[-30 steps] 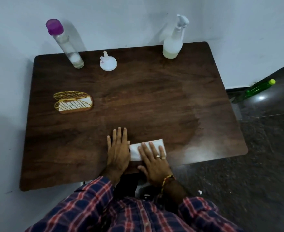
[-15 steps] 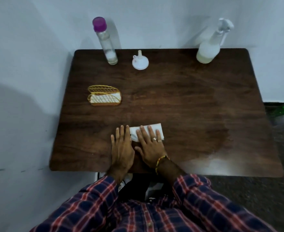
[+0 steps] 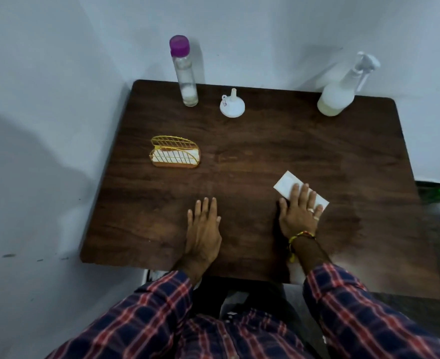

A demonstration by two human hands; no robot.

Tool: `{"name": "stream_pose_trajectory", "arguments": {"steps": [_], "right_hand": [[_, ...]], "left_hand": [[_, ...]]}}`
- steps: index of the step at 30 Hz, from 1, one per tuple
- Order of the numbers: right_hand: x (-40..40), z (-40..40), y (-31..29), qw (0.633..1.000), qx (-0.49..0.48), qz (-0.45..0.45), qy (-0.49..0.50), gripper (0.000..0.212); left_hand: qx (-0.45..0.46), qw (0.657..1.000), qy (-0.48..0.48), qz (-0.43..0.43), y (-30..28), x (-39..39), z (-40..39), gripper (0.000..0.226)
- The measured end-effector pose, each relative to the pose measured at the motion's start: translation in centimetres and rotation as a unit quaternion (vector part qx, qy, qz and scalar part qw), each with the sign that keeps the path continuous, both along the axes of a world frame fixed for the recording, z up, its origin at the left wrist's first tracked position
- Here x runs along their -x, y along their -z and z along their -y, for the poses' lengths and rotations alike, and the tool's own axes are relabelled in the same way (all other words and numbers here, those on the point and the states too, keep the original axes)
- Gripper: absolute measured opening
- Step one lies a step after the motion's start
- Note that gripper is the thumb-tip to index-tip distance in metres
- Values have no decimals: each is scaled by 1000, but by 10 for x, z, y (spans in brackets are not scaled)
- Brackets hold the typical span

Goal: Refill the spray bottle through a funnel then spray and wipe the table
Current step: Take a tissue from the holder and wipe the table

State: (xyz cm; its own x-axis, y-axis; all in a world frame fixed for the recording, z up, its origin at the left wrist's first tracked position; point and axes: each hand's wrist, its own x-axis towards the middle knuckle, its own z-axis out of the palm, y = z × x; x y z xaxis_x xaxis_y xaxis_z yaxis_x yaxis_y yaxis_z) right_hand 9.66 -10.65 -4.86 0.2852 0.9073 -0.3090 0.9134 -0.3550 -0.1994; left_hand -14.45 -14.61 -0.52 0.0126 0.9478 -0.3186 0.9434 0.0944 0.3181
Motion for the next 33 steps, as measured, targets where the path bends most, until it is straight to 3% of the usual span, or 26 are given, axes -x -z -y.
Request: {"name": "stream_pose_trajectory", "arguments": {"steps": [4,9,15,18,20,25,29,33], "right_hand": [[36,50,-5,1000,9,-8,-17,74],[7,113,-5,987,35,22,-155,72],[-51,106,-21,996,27,2,-87,83],[-65,95,-33,999,-50,-6,3,62],[-77,88,-41,994,-44,-44,86,53],[-103,72,-50,992,24,-67,106,44],[-112,69,-47,976,47,-137,163,23],[-107,71,-49,960,13,-177,217,18]], "left_hand": [[14,1000,21,-6,-2,-12,-10,53],[25,999,39,-29,-6,-21,-18,53],[38,994,99,-19,-9,-50,-20,54],[29,987,155,-8,-12,-75,-20,54],[29,981,193,-6,-13,-90,-19,55],[23,972,234,-15,-19,-110,-17,55],[19,971,238,-30,-22,-108,-13,57],[13,973,229,-30,-24,-102,-8,59]]}}
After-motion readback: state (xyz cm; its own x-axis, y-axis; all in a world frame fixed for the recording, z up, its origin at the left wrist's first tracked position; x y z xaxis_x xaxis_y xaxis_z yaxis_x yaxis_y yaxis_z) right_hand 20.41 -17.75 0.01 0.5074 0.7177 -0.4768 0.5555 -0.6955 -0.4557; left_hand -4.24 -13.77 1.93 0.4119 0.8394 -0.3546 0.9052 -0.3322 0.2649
